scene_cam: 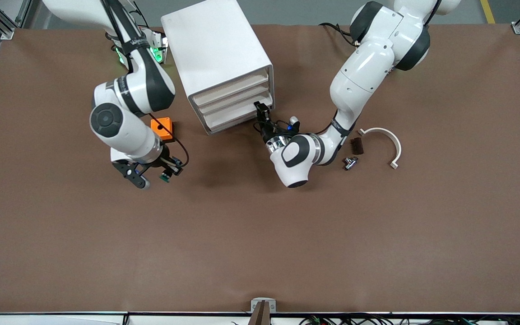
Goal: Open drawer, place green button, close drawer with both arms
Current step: 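Pull the drawer open with the left gripper while the right gripper carries the button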
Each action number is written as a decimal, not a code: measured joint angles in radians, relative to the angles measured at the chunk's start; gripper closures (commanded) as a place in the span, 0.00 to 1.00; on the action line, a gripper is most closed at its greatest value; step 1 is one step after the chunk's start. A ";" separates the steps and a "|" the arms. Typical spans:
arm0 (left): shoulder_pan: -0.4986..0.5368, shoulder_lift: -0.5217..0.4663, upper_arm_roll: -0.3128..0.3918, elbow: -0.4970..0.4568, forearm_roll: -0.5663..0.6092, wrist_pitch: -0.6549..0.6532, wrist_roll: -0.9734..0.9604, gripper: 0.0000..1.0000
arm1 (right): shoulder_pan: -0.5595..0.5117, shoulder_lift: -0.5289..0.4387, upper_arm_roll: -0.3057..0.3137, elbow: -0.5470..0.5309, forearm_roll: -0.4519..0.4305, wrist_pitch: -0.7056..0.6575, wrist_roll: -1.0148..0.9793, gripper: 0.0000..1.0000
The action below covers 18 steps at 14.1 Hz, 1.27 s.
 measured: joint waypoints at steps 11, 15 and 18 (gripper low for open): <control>0.132 0.000 0.000 0.012 -0.031 0.063 0.000 0.82 | 0.230 -0.021 0.000 0.000 0.000 0.002 0.410 1.00; 0.171 0.002 0.001 0.011 -0.052 0.075 0.000 0.77 | 0.299 -0.021 -0.001 0.000 0.000 0.003 0.551 1.00; 0.179 0.006 0.001 0.011 -0.056 0.076 0.001 0.48 | 0.349 -0.021 -0.001 -0.001 0.000 0.003 0.643 1.00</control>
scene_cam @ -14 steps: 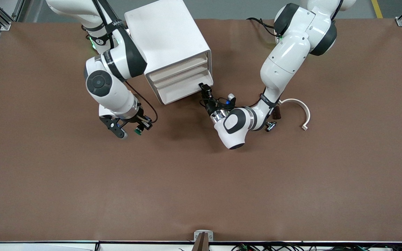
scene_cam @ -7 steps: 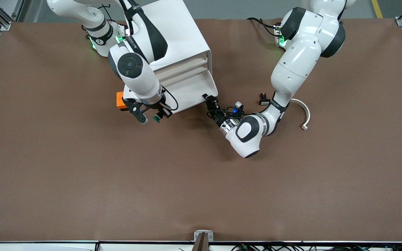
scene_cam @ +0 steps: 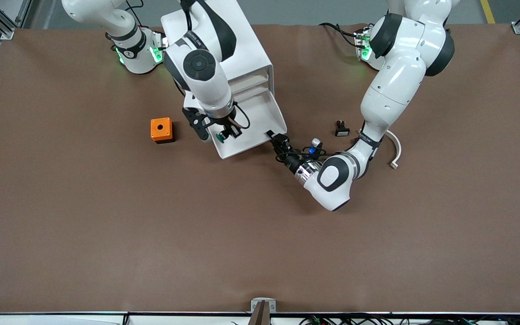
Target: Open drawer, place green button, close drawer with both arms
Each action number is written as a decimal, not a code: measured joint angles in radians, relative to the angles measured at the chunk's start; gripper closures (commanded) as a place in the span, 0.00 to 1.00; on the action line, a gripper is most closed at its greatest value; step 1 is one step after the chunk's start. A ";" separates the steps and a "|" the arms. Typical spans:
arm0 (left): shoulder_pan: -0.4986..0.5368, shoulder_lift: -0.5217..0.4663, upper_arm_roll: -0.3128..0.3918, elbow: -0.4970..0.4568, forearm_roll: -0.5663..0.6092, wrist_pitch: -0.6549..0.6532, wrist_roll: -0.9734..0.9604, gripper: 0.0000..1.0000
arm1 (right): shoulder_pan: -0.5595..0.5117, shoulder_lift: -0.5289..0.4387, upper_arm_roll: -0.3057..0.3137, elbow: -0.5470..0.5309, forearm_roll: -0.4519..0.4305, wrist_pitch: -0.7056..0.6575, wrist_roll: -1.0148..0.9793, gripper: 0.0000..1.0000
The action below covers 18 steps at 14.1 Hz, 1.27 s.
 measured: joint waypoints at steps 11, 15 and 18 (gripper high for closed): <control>0.019 -0.001 -0.002 0.078 -0.019 0.015 0.531 0.01 | 0.137 0.058 0.000 -0.007 -0.002 0.071 0.217 1.00; 0.017 -0.008 -0.001 0.134 0.063 0.015 0.828 0.01 | 0.170 0.083 0.000 -0.007 -0.002 0.101 0.267 1.00; 0.012 -0.046 -0.001 0.158 0.155 0.042 1.037 0.01 | 0.180 0.099 -0.001 -0.007 -0.002 0.125 0.286 1.00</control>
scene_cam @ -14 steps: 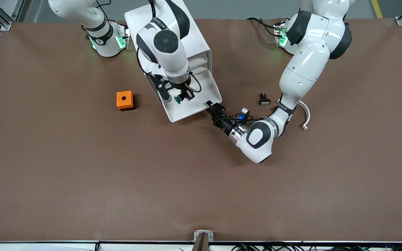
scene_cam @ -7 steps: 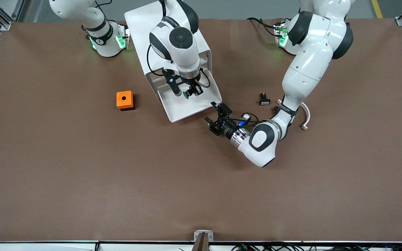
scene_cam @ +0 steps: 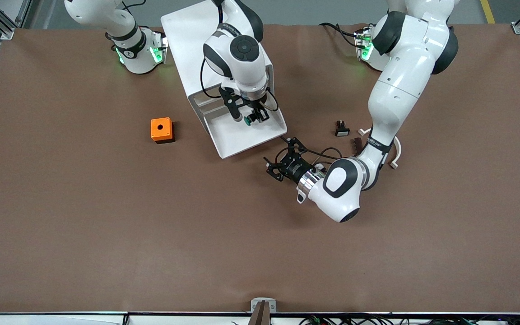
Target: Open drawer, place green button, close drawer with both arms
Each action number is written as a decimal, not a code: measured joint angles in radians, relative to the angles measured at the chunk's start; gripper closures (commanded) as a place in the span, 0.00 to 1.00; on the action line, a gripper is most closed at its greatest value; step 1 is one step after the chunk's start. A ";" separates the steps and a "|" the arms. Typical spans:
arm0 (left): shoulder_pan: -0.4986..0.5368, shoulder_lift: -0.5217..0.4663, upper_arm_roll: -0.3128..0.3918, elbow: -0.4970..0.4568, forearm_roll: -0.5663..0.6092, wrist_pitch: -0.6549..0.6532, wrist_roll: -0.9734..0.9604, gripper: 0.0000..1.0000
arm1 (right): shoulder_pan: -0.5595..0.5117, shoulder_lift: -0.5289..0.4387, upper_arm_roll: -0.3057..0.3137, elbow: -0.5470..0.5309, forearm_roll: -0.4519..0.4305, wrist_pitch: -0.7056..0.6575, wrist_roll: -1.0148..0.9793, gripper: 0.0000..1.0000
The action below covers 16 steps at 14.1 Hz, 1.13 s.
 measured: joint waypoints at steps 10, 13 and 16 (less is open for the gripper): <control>-0.084 -0.153 0.007 0.021 0.425 0.263 0.194 0.01 | 0.018 0.049 0.000 0.002 0.000 0.043 0.029 0.91; -0.085 -0.170 0.008 0.021 0.558 0.287 0.195 0.01 | 0.018 0.049 0.000 0.002 0.000 0.043 0.029 0.61; -0.088 -0.173 0.009 0.021 0.650 0.359 0.197 0.01 | 0.018 0.049 0.000 0.002 0.000 0.044 0.029 0.61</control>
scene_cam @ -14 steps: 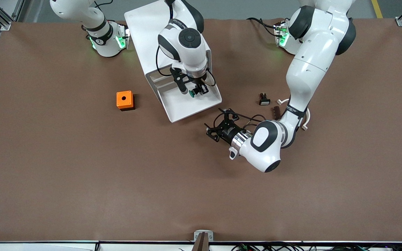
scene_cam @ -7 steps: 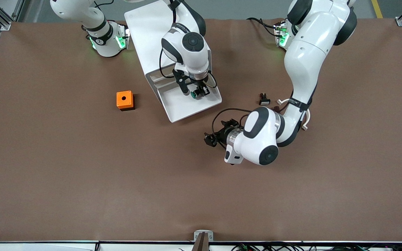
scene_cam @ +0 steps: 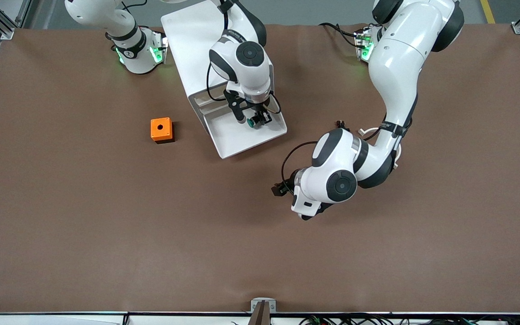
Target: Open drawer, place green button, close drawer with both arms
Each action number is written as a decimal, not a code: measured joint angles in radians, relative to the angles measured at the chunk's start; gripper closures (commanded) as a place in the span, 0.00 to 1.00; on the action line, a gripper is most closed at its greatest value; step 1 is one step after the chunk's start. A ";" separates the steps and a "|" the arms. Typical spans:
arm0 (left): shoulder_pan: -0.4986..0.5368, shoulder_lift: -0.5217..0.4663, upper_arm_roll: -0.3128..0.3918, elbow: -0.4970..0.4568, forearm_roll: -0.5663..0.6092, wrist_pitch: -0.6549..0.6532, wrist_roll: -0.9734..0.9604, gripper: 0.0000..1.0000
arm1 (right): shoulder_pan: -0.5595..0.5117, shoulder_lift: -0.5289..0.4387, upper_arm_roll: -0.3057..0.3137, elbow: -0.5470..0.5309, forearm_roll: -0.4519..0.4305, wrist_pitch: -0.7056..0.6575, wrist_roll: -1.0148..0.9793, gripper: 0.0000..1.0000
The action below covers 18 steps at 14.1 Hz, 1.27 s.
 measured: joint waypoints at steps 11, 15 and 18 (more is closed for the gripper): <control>-0.057 -0.010 0.000 -0.014 0.117 0.052 -0.034 0.01 | 0.001 0.007 -0.001 0.013 -0.001 0.003 0.000 0.00; -0.080 -0.010 -0.001 -0.029 0.151 0.103 -0.111 0.01 | -0.001 0.020 -0.011 0.047 -0.001 0.014 -0.003 0.00; -0.100 -0.010 -0.001 -0.060 0.161 0.152 -0.118 0.01 | -0.018 0.020 -0.017 0.085 -0.001 -0.010 -0.027 0.00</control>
